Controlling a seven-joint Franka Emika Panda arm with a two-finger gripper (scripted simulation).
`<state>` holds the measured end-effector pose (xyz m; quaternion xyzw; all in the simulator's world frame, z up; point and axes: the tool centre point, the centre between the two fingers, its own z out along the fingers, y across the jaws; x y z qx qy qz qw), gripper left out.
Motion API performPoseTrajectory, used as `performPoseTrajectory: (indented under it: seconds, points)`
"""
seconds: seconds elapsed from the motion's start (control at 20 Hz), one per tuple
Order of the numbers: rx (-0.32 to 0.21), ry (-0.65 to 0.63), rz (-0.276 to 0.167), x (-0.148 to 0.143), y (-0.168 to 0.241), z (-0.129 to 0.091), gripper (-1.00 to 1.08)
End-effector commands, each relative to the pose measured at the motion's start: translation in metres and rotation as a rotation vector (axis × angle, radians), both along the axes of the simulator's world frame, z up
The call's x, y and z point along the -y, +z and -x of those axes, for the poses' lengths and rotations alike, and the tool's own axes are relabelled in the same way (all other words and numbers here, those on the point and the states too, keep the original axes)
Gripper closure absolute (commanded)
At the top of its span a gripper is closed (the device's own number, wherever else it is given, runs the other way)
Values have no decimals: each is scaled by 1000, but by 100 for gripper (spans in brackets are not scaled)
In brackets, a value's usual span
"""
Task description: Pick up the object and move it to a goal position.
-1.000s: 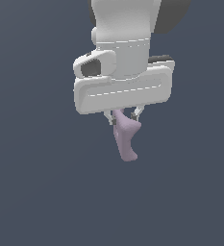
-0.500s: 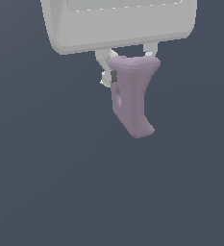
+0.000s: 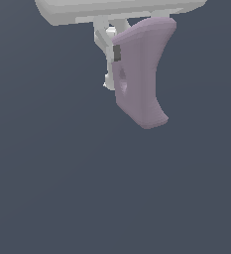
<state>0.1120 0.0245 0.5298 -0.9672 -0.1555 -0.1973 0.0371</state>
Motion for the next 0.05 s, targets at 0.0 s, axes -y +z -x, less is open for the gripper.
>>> performPoseTrajectory:
  seconds: [0.0]
  points:
    - [1, 1, 0, 0, 1, 0, 108]
